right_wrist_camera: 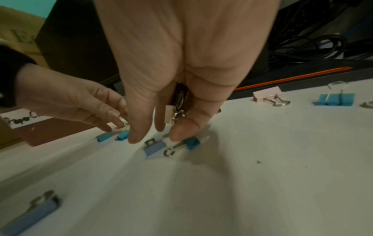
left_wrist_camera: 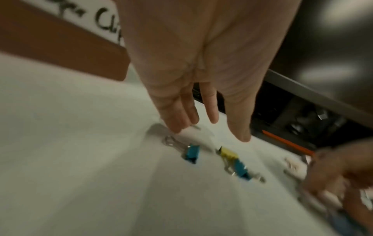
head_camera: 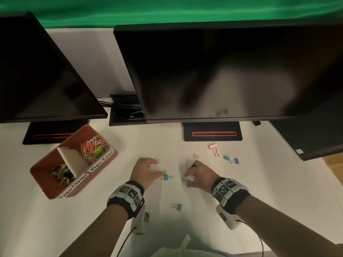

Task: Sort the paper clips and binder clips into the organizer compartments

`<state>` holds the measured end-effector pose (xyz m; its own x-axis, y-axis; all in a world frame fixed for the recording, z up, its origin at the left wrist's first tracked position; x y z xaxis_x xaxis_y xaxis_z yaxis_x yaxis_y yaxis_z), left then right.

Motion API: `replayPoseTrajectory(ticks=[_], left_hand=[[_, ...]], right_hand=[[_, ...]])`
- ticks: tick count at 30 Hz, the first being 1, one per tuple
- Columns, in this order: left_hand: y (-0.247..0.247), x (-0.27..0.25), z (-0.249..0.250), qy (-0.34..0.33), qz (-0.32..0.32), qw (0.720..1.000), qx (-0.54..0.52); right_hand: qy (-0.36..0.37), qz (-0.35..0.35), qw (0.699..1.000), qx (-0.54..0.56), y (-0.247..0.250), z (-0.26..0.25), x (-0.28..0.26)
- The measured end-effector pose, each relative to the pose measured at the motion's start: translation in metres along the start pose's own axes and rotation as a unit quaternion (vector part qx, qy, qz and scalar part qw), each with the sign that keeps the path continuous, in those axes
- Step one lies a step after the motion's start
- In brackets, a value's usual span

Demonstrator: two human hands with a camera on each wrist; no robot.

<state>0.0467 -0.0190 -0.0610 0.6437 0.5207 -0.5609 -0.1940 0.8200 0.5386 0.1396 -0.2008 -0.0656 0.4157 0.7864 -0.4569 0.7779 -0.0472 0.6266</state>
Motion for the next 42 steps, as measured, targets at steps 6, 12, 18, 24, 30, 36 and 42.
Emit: replayPoseTrajectory(ticks=[6,12,18,24,30,36,42], left_hand=[[-0.006,-0.007,-0.014,-0.028,-0.009,0.989,0.147],[-0.004,-0.004,-0.011,-0.045,-0.007,0.991,0.124],[-0.008,-0.001,-0.008,-0.05,-0.046,0.989,0.129],[-0.038,-0.004,0.017,-0.106,-0.127,0.976,0.144],[-0.045,-0.005,0.02,-0.12,-0.094,0.976,0.158],[-0.045,-0.005,0.016,-0.136,-0.087,0.974,0.159],[-0.015,-0.01,0.008,-0.123,-0.055,0.988,0.081]], right_hand=[[0.017,0.007,0.998,-0.054,-0.012,-0.01,0.003],[0.019,-0.021,0.995,-0.091,-0.013,-0.015,0.01],[0.017,-0.035,0.995,-0.088,-0.014,-0.018,0.014],[0.032,-0.018,0.998,-0.058,-0.012,-0.017,0.017],[0.029,-0.007,0.998,-0.059,-0.014,-0.017,0.017],[0.036,-0.007,0.998,-0.06,-0.017,-0.023,0.019],[0.067,0.011,0.997,-0.036,-0.007,-0.04,0.023]])
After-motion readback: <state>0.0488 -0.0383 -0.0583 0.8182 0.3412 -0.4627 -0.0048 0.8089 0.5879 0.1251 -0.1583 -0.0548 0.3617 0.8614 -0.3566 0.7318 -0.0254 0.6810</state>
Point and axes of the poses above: each hand's wrist, its own x-axis towards the middle knuckle, its own y-axis out of the back of the hand, z = x × y, the point moved 9 cm from there along x, towards the middle knuckle, and after that the axes turned 7 degrees about y, right-handed, at the moved point
